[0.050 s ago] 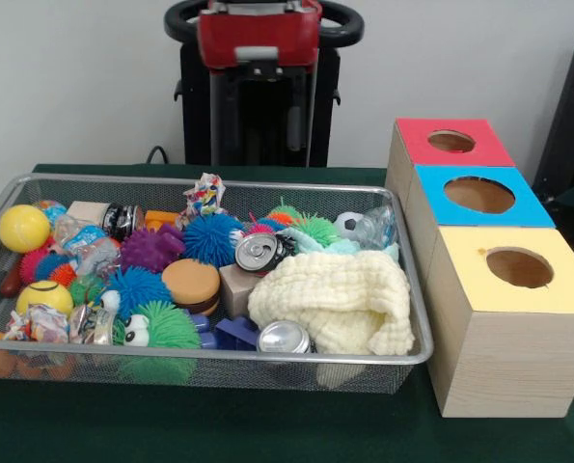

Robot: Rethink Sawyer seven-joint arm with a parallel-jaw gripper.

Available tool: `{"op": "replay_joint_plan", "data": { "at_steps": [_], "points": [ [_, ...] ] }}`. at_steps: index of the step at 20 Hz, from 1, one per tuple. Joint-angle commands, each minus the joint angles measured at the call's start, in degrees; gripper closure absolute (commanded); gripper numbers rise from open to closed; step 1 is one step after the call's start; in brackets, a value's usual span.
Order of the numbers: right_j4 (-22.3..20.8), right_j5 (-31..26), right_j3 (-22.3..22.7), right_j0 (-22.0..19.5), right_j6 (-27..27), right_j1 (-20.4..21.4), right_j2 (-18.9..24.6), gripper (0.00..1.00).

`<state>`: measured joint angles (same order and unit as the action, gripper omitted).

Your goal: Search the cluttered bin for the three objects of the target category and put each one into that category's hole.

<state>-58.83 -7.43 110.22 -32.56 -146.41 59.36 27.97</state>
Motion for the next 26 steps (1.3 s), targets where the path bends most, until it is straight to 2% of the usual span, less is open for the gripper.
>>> {"op": "replay_joint_plan", "data": {
  "at_steps": [1,3,5,7,9,11,16,18,21,23,26],
  "points": [
    [-10.02,8.83,-6.91,13.6,-3.15,-4.73,-17.36,0.0],
    [-11.86,8.3,-8.73,17.96,-4.73,-7.0,-21.86,0.0],
    [-10.66,8.13,-8.96,20.72,-5.65,-7.95,-24.74,0.0],
    [-9.64,5.81,-7.53,20.31,-4.2,-7.76,-23.39,0.0],
    [-7.8,8.64,-8.7,22.38,-4.56,-9.14,-26.74,0.0],
    [-6.94,10.03,-9.28,22.77,-3.59,-9.83,-27.79,0.0],
    [-6.04,11.68,-8.55,21.87,-1.54,-9.68,-27.11,0.0],
    [-6.46,12.31,-7.5,20.31,-0.72,-9.28,-25.21,0.0],
    [-9.04,10.89,-3.86,13.04,0.45,-6.78,-16.32,0.0],
    [-10.49,8.25,-1.02,6.47,2.3,-4.91,-8.36,0.0],
    [-9.54,4.33,1.53,-0.6,8.26,-3.74,-1.48,0.0]
  ]
}}
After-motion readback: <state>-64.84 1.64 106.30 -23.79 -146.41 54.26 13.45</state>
